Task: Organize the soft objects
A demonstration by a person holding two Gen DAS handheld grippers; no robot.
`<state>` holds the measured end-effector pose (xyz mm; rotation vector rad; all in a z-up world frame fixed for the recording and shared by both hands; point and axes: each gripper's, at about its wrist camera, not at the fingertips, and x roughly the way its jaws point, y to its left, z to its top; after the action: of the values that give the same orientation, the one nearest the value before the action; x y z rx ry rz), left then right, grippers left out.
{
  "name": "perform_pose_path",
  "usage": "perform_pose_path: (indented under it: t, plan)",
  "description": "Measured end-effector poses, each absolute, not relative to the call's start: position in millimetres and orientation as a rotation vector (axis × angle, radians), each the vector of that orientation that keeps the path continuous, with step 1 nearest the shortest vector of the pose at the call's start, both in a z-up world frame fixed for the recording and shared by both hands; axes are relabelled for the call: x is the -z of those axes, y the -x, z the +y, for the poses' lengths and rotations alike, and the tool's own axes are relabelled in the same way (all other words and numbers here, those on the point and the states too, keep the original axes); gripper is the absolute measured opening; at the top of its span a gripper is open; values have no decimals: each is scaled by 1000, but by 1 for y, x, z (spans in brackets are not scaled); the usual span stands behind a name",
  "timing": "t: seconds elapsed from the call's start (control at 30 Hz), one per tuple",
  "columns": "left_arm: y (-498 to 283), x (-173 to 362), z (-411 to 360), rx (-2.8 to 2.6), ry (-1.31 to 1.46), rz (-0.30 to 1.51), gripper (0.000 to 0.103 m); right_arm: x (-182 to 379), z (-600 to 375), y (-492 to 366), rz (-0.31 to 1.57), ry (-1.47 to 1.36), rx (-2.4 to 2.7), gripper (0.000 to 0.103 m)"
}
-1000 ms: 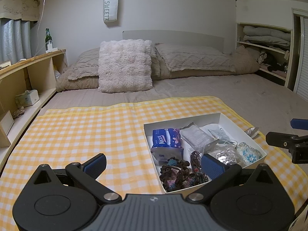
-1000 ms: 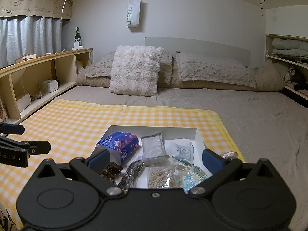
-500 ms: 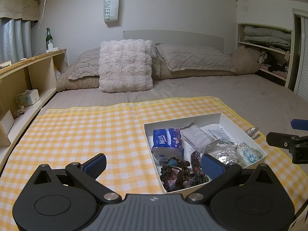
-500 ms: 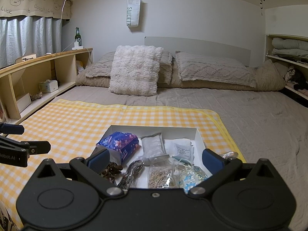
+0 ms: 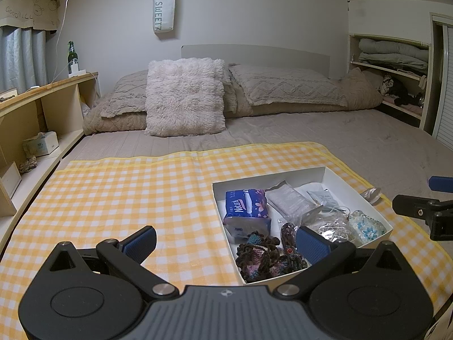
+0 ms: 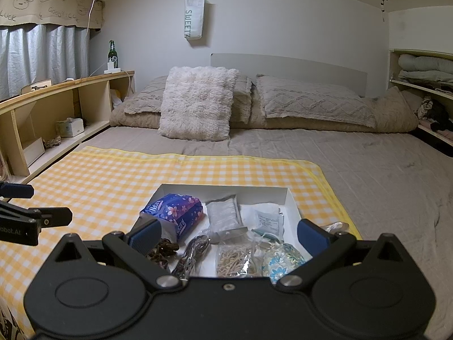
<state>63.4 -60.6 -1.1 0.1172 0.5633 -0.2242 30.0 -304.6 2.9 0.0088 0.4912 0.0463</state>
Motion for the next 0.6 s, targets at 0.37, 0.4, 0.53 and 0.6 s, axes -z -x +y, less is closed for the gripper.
perform_pose_path:
  t: [0.37, 0.4, 0.53, 0.6]
  plan:
    - [-64, 1, -60, 225, -117, 564, 103, -3, -305, -30, 492, -10, -45, 103]
    - [-63, 1, -60, 226, -117, 564, 103, -2, -305, -30, 493, -10, -44, 103]
    - [-63, 1, -61, 226, -118, 562, 103, -1, -305, -30, 493, -9, -44, 103]
    - [-63, 1, -61, 225, -117, 562, 103, -1, -304, -30, 493, -10, -43, 103]
